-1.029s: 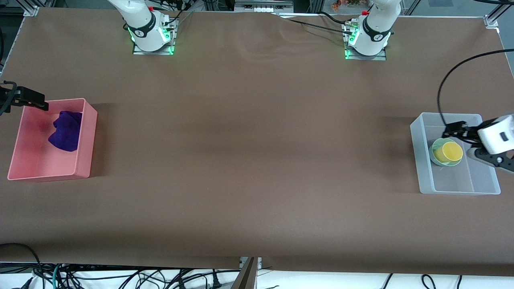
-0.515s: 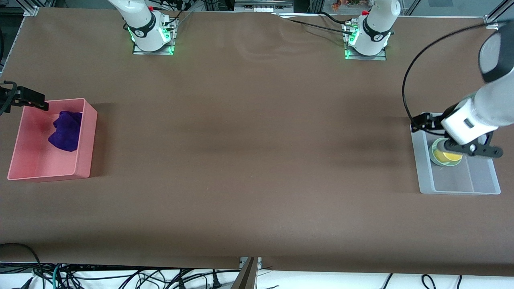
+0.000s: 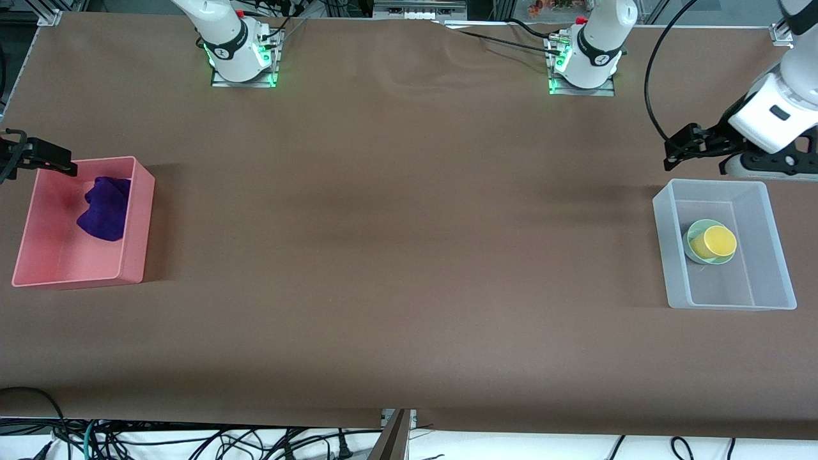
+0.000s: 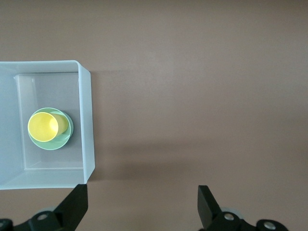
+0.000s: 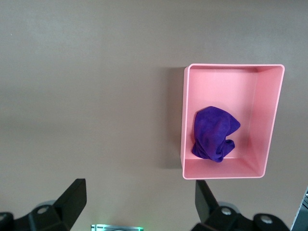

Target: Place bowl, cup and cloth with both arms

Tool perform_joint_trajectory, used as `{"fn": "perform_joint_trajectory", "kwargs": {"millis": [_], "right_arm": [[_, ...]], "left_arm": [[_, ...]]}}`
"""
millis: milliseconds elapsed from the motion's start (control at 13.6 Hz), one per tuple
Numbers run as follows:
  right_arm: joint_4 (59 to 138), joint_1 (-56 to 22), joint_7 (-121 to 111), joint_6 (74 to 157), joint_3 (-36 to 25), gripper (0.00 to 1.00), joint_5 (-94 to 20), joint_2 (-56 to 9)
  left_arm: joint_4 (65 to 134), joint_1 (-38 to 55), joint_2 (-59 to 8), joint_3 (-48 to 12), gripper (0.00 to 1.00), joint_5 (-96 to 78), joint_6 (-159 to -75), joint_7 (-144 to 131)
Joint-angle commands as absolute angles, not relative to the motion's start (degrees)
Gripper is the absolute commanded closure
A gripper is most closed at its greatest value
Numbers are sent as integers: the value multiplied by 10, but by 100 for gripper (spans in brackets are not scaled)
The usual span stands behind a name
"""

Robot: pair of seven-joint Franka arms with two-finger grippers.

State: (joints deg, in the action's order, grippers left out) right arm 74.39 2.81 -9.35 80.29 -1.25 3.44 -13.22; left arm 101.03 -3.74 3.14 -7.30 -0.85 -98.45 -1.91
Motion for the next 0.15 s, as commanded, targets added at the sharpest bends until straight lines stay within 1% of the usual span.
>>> {"fn": "perform_joint_trajectory", "kwargs": {"millis": [0,74], "right_arm": [[744,30,-88,804,-10,0,40,-128],[744,31,-88,804,-10,0,40,-128]], "left_arm": [[1053,-25,61,-62,0,-15,-1002,-25],[1053,-25,62,-62,0,-15,-1003,-25]]}}
